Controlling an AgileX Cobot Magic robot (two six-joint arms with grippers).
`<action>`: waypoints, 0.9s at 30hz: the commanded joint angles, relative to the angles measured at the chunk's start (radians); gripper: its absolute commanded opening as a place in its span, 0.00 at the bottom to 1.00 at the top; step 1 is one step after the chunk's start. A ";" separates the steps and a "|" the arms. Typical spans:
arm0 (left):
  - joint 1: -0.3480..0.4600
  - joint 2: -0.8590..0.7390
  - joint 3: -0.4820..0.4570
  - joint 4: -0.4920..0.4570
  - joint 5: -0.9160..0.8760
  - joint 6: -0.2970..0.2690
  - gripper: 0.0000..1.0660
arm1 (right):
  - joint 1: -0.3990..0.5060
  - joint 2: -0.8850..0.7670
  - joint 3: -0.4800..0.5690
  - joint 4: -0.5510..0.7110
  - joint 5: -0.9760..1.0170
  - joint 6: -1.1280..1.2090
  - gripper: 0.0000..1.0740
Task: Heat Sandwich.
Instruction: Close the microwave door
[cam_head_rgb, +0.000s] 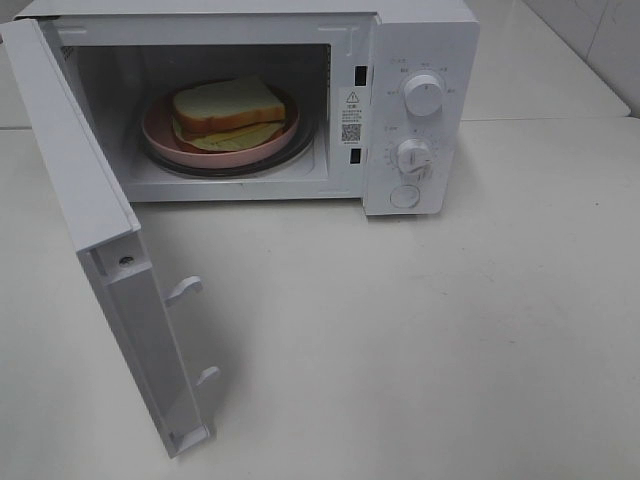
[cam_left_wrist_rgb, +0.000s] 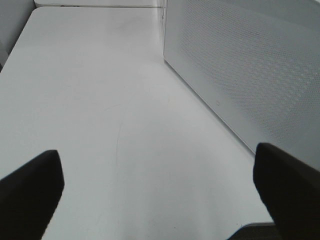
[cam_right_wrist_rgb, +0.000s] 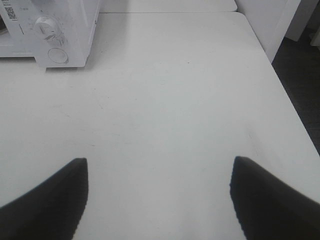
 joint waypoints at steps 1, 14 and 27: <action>-0.005 -0.006 0.001 -0.002 -0.009 -0.002 0.92 | -0.007 -0.027 0.002 0.003 -0.015 -0.014 0.70; -0.005 -0.006 0.001 -0.002 -0.009 -0.002 0.92 | -0.007 -0.027 0.002 0.003 -0.015 -0.014 0.70; -0.005 -0.006 0.001 -0.002 -0.009 -0.002 0.92 | -0.007 -0.027 0.002 0.003 -0.015 -0.014 0.70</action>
